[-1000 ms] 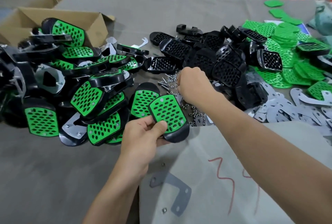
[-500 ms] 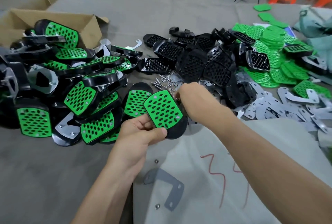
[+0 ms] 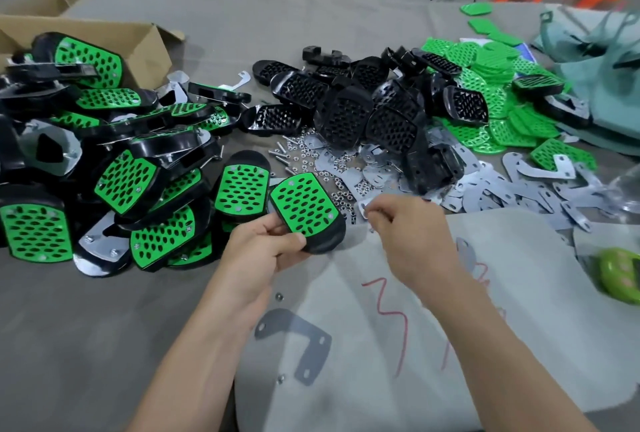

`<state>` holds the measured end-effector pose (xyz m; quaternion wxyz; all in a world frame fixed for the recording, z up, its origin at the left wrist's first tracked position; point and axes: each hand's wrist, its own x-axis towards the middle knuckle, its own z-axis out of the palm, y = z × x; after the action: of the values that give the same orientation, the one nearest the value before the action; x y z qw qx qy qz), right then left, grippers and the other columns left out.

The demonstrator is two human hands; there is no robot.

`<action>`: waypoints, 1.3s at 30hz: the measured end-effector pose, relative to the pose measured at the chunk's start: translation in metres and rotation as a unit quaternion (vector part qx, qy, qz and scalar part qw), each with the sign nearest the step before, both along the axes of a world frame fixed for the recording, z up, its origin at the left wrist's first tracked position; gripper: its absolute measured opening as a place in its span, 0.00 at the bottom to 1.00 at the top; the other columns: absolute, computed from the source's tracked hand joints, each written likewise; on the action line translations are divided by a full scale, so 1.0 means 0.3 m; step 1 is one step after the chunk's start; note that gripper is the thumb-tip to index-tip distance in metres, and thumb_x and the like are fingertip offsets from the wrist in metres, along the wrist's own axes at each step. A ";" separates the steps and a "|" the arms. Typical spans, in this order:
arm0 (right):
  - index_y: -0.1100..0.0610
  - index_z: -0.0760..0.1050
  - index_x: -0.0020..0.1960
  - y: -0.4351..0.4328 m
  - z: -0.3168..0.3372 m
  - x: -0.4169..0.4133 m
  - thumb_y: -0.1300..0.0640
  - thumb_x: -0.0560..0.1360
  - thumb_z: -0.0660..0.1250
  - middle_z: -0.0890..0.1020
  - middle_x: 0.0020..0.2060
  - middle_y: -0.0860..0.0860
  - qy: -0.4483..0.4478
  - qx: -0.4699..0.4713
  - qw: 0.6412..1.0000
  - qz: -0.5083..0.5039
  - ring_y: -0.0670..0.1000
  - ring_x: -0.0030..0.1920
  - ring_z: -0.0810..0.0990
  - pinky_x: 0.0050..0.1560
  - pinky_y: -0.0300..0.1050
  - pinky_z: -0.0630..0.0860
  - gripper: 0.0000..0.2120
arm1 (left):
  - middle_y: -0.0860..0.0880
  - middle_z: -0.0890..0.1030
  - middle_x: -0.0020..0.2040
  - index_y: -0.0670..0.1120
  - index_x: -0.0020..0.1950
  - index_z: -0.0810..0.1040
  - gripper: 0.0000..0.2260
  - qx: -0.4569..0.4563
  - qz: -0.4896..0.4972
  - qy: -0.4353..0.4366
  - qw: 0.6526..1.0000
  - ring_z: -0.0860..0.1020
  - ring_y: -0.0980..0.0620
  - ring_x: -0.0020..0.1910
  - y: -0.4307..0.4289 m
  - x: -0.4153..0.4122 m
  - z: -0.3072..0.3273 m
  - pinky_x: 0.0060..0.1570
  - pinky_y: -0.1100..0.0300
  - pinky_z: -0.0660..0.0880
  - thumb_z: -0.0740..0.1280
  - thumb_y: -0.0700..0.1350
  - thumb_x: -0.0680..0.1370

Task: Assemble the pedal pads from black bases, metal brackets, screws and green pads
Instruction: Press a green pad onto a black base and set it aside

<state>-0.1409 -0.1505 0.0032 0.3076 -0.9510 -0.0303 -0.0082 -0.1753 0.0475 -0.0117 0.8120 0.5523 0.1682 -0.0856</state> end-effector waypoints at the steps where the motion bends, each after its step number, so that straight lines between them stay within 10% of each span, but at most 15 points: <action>1: 0.56 0.79 0.41 -0.004 -0.011 -0.032 0.60 0.76 0.67 0.81 0.34 0.51 0.009 -0.032 0.999 0.019 0.56 0.39 0.75 0.41 0.51 0.67 0.05 | 0.43 0.87 0.54 0.40 0.57 0.84 0.16 -0.004 -0.005 0.002 1.000 0.85 0.46 0.55 -0.007 0.001 -0.002 0.48 0.58 0.83 0.63 0.26 0.77; 10: 0.48 0.71 0.50 -0.036 0.035 -0.116 0.64 0.71 0.65 0.78 0.43 0.48 -0.009 -0.249 0.962 0.115 0.54 0.48 0.73 0.42 0.43 0.55 0.14 | 0.46 0.87 0.53 0.43 0.55 0.85 0.17 0.055 -0.041 -0.004 0.998 0.86 0.49 0.54 -0.056 0.001 -0.014 0.47 0.60 0.83 0.64 0.25 0.77; 14: 0.44 0.81 0.43 -0.061 0.093 -0.078 0.59 0.77 0.65 0.80 0.33 0.44 0.019 0.010 1.000 -0.011 0.45 0.35 0.74 0.36 0.43 0.68 0.11 | 0.47 0.87 0.52 0.43 0.58 0.84 0.18 0.099 -0.057 -0.018 0.993 0.85 0.51 0.54 -0.065 -0.002 -0.012 0.51 0.61 0.82 0.67 0.25 0.75; 20: 0.53 0.79 0.41 0.014 0.088 -0.078 0.65 0.77 0.67 0.85 0.31 0.51 0.110 0.325 0.939 -0.009 0.51 0.30 0.85 0.30 0.46 0.74 0.11 | 0.46 0.87 0.52 0.44 0.57 0.84 0.21 0.103 -0.096 -0.050 0.989 0.86 0.51 0.51 -0.091 -0.022 0.009 0.49 0.64 0.80 0.68 0.23 0.72; 25: 0.49 0.82 0.37 0.039 0.035 -0.102 0.61 0.71 0.75 0.83 0.27 0.48 0.073 0.316 0.945 -0.048 0.48 0.24 0.79 0.26 0.47 0.76 0.09 | 0.46 0.87 0.52 0.44 0.58 0.84 0.22 0.098 -0.100 -0.059 0.988 0.86 0.49 0.53 -0.104 -0.030 0.013 0.54 0.59 0.81 0.69 0.23 0.72; 31: 0.49 0.81 0.38 0.028 0.038 -0.118 0.62 0.73 0.73 0.84 0.28 0.52 0.138 0.315 0.939 -0.017 0.68 0.33 0.80 0.33 0.74 0.78 0.10 | 0.47 0.88 0.51 0.45 0.55 0.86 0.21 0.126 -0.106 -0.068 0.984 0.86 0.50 0.52 -0.104 -0.033 0.017 0.53 0.62 0.80 0.70 0.24 0.71; 39: 0.48 0.81 0.38 0.028 0.043 -0.114 0.60 0.68 0.75 0.82 0.26 0.46 0.075 0.160 0.983 0.043 0.53 0.28 0.81 0.33 0.52 0.82 0.07 | 0.43 0.88 0.49 0.41 0.54 0.86 0.21 0.090 -0.074 -0.064 0.991 0.86 0.49 0.48 -0.128 -0.046 0.008 0.47 0.61 0.81 0.70 0.21 0.69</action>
<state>-0.1752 -0.1421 0.0160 0.4577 -0.8850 -0.0464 0.0720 -0.1892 0.0090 -0.0094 0.7597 0.6382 0.0819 -0.0945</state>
